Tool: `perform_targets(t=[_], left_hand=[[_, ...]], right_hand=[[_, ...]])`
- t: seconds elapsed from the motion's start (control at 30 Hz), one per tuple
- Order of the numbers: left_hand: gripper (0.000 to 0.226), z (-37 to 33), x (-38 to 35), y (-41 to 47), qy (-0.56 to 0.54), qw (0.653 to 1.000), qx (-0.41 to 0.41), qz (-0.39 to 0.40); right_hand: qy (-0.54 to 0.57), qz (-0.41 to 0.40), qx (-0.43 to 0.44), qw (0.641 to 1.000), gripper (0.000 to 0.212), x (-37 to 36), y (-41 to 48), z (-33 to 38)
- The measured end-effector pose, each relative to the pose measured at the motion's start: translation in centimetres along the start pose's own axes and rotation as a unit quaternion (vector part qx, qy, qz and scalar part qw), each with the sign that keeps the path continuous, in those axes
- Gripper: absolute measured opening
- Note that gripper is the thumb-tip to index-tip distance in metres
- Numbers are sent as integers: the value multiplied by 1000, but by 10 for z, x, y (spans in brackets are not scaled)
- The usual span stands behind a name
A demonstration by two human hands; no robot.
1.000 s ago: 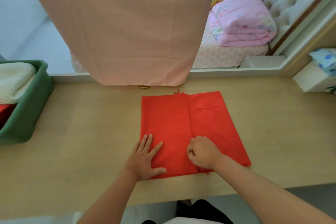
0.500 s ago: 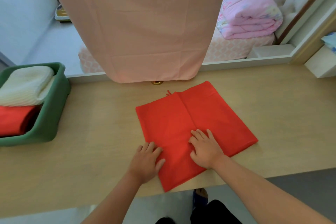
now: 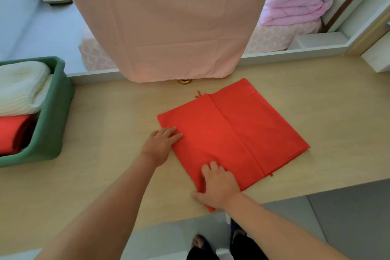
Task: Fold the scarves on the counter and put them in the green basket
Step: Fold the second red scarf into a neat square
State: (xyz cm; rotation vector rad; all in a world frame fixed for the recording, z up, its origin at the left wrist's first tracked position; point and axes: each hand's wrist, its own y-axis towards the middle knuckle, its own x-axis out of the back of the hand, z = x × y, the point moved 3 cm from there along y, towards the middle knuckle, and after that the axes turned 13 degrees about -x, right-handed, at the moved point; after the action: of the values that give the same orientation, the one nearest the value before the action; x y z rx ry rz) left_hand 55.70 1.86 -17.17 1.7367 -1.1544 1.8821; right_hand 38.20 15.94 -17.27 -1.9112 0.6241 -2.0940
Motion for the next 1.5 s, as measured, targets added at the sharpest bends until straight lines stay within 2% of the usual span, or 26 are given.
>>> perform_targets(t=[0.17,0.27,0.4,0.5,0.57,0.63,0.73,0.8,0.93,1.0,1.07,1.17,1.33,1.5], left_hand=[[62,-17,-19,-26,35,996,32,-75],[53,-33,-27,-43,10,994,29,-102],[43,-67,-33,-63,-44,990,-23,-129],[49,-81,-36,-75,-101,986,-23,-130],[53,-84,-39,-78,-137,982,-8,-132],[56,-89,-40,-79,-154,981,0,-122],[49,-98,-42,-81,-142,983,-20,-115],[30,-103,-41,-80,-142,981,-31,-126],[27,-108,-4,-69,-214,966,41,-142],[16,-103,24,-55,-198,969,53,-136],[12,-93,52,-36,-177,973,61,-135],[20,-73,82,0,-162,974,68,-140],[31,-39,111,57,-120,972,90,-178],[29,-8,115,108,-49,979,127,-155]], right_hand=[[-10,-9,9,1000,78,5,5,-51],[-29,-19,13,999,68,11,3,-82],[-63,-60,29,996,55,11,-8,-114],[-81,-99,65,990,45,5,-17,-126],[-90,-115,77,986,31,2,-19,-133],[-77,-111,82,987,18,4,-20,-140],[-30,-39,57,997,3,18,-26,-150],[-11,9,34,999,8,27,-31,-159],[90,29,-5,995,24,56,-30,-177],[147,22,-17,989,28,75,-21,-189],[171,-9,-34,985,21,93,-8,-200],[177,-75,-57,980,12,117,19,-213],[217,-156,-60,962,26,148,76,-227],[213,-194,-62,956,21,156,138,-232]])
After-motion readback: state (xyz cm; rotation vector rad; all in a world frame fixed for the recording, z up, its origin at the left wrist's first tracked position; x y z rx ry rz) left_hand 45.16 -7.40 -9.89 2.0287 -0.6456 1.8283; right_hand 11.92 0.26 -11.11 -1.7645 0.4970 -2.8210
